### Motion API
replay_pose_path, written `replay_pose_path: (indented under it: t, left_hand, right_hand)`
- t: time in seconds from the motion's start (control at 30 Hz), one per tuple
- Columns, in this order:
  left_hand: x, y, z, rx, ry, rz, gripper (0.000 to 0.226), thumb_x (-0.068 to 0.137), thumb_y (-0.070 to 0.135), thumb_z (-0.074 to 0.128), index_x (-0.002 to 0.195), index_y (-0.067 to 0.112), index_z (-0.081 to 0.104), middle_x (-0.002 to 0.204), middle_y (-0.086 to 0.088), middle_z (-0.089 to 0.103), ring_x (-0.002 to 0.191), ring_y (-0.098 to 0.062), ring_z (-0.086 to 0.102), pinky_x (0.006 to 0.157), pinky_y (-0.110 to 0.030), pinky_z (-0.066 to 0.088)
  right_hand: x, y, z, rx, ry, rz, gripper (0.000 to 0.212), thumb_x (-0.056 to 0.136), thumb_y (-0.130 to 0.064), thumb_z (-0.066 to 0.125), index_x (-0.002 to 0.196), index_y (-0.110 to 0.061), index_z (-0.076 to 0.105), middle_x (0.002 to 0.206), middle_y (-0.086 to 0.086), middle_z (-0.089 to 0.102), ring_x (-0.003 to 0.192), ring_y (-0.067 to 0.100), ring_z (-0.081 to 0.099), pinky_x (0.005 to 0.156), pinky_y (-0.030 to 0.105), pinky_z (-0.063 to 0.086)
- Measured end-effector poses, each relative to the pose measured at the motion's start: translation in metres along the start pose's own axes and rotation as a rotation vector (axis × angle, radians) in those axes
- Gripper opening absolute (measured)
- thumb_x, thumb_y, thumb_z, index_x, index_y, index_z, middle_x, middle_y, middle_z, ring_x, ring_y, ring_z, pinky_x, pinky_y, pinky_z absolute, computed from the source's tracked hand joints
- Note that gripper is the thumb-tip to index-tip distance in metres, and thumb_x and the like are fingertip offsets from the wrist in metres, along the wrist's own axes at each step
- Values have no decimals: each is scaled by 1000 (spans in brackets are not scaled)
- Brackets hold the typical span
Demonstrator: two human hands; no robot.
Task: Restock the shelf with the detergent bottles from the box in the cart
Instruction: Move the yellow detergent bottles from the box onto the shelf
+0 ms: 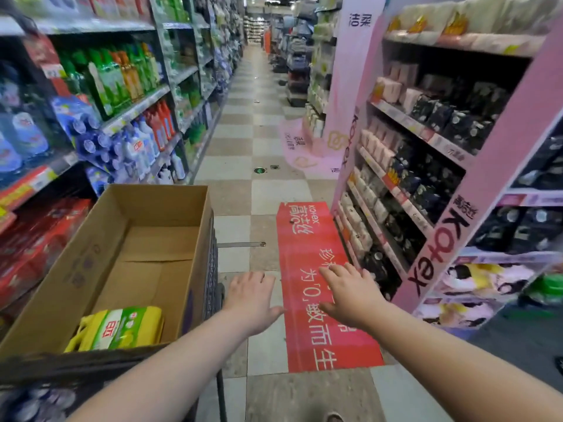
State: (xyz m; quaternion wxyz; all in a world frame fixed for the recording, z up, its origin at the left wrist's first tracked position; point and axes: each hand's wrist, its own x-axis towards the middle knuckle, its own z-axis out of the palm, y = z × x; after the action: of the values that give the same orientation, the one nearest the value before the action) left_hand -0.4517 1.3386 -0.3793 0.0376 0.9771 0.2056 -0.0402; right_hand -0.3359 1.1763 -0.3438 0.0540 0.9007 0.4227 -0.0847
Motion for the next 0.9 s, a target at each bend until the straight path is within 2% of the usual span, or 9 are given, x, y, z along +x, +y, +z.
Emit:
replay_pose_path:
  t: [0.13,0.4,0.67,0.9]
  left_hand:
    - [56,-9,-3,-10,-24,-145,65,83,60,50,133,21,39,134,-3,44,127,-25,37,106,-41,27]
    - [119,-23,-9,-91,9,-424,70,83,59,51,137,18,35,140,-4,41,130,-25,36,108,-40,30]
    - [100,-91,4,-173,1,-797,68,81,60,53,136,23,37,138,-4,43,129,-27,39,103,-39,35]
    - [99,-171,22,-261,-15,-992,73,84,60,51,142,21,31,147,-4,36,135,-25,34,109,-38,32]
  right_hand:
    - [71,25,-10,16,-13,-111,75,89,-50,50,150,-24,13,156,3,23,145,30,14,115,52,15]
    - [201,51,-41,-86,4,-400,72,89,-50,50,147,-23,19,150,5,32,140,29,23,112,52,22]
    - [283,-34,-39,-130,-25,-759,70,90,-49,47,148,-24,17,150,4,30,137,28,27,110,50,24]
    - [347,-131,-43,-213,-69,-919,73,89,-50,48,149,-23,15,154,5,26,143,31,19,114,53,19]
